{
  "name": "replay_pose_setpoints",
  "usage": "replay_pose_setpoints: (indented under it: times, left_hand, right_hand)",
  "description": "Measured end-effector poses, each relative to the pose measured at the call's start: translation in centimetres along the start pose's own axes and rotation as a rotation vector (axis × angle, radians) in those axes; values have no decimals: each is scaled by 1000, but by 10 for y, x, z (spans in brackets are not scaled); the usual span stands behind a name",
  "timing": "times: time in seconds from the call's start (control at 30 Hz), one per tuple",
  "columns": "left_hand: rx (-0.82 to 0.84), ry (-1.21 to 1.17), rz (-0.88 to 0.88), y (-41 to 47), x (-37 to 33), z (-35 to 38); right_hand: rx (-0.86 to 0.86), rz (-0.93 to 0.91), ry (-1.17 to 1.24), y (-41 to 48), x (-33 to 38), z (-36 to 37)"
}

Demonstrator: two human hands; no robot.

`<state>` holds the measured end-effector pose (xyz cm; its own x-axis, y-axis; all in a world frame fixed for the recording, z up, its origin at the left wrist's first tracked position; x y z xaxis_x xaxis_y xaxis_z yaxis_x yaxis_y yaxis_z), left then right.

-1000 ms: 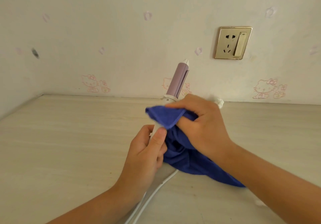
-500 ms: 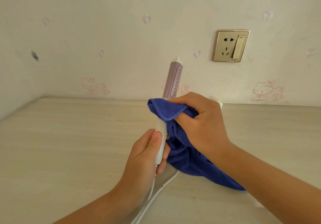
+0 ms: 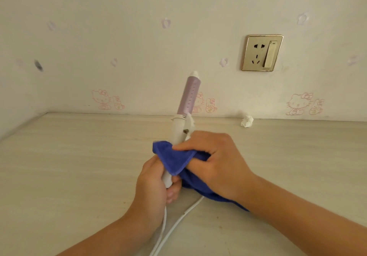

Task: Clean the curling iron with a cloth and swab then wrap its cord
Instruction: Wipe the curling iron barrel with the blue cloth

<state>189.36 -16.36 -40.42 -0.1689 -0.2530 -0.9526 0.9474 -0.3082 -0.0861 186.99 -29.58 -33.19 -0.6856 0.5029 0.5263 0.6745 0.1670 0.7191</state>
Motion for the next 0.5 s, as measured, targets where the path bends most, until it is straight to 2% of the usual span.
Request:
replay_pose_setpoints:
  times: [0.07, 0.17, 0.23, 0.3, 0.43, 0.5]
  left_hand:
    - [26, -62, -38, 2, 0, 1]
    - [139, -95, -68, 0, 1, 7]
    - [178, -27, -56, -2, 2, 10]
    - [166, -21, -61, -2, 2, 11]
    - [44, -173, -154, 3, 7, 0]
    - [60, -159, -165, 3, 8, 1]
  right_hand:
    - [-36, -8, 1, 3, -1, -4]
    - [-278, 52, 85, 18, -8, -37]
    - [-361, 96, 163, 23, -13, -51]
    - [-283, 100, 183, 21, -11, -45]
    - [15, 5, 48, 6, -3, -5]
    - [-43, -13, 12, 5, -4, -8]
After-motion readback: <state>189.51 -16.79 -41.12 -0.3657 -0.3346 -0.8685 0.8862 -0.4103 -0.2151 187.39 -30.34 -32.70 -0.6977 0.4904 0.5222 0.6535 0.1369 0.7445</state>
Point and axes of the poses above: each hand's wrist, its own y-axis towards the middle knuckle, its own z-axis out of the palm, x = y × z, the point moved 7 cm from there along y, towards the middle knuckle, and after that the axes turned 9 degrees about -z, right-handed, at the moved point
